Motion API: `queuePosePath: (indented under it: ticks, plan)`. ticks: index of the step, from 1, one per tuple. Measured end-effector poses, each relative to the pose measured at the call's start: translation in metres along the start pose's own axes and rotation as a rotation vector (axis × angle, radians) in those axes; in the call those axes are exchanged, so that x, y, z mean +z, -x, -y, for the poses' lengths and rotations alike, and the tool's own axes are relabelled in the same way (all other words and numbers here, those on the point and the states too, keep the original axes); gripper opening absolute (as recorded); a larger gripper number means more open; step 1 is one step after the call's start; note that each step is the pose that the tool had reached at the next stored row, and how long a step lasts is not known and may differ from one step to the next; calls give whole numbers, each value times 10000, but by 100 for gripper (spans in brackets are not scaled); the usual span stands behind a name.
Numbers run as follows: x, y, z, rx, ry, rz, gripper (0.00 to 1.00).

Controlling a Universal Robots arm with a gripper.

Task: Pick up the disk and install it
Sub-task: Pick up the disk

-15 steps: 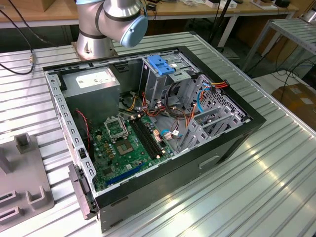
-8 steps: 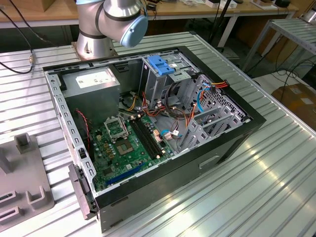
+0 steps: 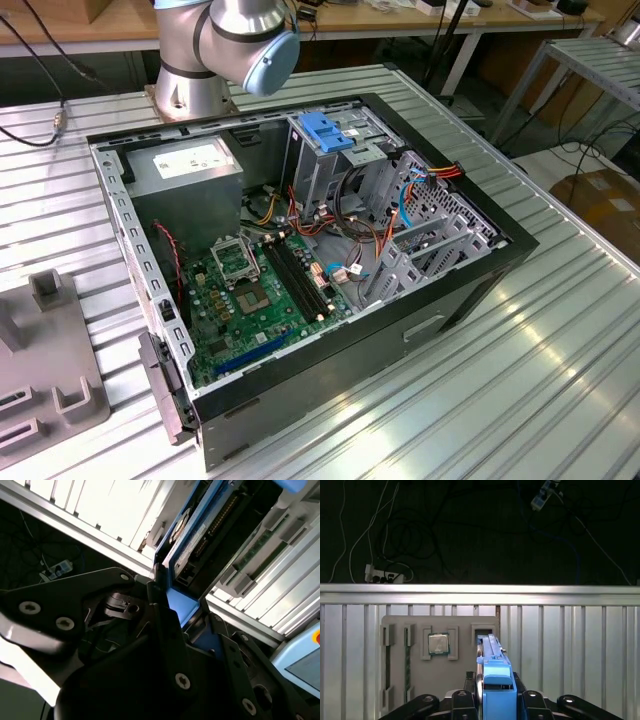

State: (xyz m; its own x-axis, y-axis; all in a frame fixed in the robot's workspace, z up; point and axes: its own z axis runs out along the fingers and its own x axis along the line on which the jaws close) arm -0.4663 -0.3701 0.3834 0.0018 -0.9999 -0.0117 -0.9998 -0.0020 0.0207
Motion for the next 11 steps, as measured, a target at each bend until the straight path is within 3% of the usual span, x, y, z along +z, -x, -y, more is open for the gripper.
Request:
queuePosePath:
  ticks: [11]
  plan:
    - [-194, 2, -4, 0, -1, 0, 37]
